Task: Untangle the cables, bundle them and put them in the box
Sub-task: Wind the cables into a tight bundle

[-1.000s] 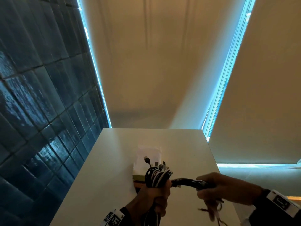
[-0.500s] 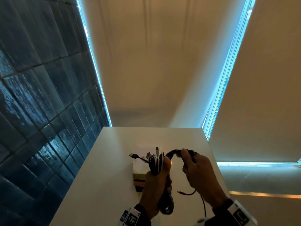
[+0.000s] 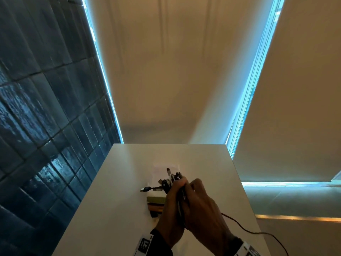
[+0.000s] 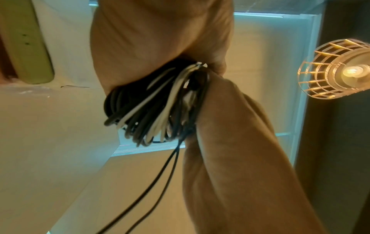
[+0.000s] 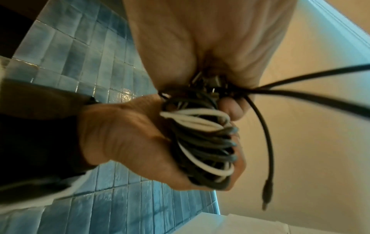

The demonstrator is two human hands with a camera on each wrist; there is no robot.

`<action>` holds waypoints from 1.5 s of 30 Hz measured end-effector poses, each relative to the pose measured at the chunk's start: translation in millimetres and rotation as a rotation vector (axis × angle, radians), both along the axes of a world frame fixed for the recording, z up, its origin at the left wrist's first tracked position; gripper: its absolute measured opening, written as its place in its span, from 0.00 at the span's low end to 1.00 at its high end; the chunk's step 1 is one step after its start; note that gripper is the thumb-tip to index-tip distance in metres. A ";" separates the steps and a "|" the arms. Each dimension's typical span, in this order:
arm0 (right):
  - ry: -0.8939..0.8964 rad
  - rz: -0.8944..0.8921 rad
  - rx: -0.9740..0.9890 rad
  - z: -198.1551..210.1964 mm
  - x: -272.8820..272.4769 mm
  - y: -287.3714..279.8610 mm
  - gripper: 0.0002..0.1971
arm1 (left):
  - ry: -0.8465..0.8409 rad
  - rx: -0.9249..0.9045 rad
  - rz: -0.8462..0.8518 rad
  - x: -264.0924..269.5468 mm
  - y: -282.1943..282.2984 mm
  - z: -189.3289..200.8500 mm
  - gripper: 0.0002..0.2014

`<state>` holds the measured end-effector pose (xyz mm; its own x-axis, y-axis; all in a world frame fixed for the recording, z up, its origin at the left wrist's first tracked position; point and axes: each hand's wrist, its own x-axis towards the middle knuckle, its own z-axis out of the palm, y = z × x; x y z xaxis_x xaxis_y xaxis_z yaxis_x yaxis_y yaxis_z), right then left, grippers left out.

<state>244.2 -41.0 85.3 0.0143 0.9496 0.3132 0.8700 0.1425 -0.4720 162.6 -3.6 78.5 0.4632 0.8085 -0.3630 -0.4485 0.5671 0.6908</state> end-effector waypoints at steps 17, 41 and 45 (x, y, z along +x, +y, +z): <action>0.534 -0.019 0.229 -14.5 21.8 -26.9 0.09 | -0.139 -0.068 0.120 -16.0 24.2 -8.3 0.08; 1.039 0.334 -0.419 10.8 89.9 -11.9 0.38 | -0.188 0.400 0.028 -16.5 61.6 46.0 0.13; 1.110 0.425 -0.703 12.6 48.1 2.5 0.31 | -0.208 0.402 -0.048 -8.5 56.3 45.4 0.13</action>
